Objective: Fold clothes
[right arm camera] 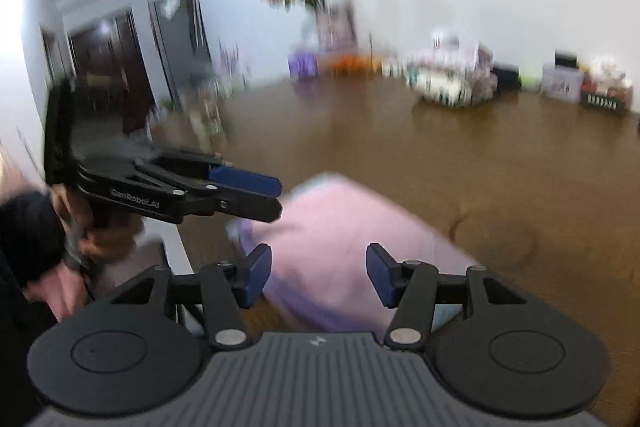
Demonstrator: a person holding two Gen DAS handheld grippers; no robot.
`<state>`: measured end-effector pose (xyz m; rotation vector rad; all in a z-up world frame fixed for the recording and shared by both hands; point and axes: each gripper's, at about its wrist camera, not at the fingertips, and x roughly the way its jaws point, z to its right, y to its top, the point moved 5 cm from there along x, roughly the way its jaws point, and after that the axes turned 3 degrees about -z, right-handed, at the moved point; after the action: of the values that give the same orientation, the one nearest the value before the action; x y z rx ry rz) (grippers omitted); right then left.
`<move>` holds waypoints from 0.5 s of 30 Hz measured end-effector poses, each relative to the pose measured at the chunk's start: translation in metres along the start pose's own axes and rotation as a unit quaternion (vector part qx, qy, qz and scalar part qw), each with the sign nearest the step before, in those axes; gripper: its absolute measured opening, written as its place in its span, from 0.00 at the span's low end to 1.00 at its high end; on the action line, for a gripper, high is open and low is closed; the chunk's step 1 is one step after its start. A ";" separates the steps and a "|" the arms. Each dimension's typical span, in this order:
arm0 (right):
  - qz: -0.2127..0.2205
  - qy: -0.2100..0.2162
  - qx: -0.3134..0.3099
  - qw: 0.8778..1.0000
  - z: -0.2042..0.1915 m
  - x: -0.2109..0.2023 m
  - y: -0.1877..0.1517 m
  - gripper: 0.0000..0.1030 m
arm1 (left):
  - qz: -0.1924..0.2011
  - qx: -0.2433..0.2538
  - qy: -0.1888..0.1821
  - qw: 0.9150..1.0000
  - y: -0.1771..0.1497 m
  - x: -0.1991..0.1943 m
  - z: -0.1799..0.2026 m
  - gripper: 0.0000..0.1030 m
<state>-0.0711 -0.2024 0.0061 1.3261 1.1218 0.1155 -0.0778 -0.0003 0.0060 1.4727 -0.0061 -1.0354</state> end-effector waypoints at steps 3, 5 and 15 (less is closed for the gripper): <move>0.006 -0.048 0.053 0.997 0.019 -0.016 -0.012 0.56 | 0.001 0.002 -0.014 1.000 -0.009 -0.013 -0.001 0.46; 0.032 -0.051 0.078 0.995 0.022 -0.028 -0.014 0.61 | 0.010 0.015 -0.002 1.000 -0.010 -0.018 0.000 0.63; 0.000 -0.091 0.033 0.995 -0.003 0.014 -0.021 0.56 | -0.046 0.051 0.050 0.996 -0.014 0.011 -0.003 0.29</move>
<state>-0.0765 -0.1985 -0.0181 1.3654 0.9786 -0.0418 -0.0774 -0.0008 -0.0124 1.6297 0.0828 -1.0470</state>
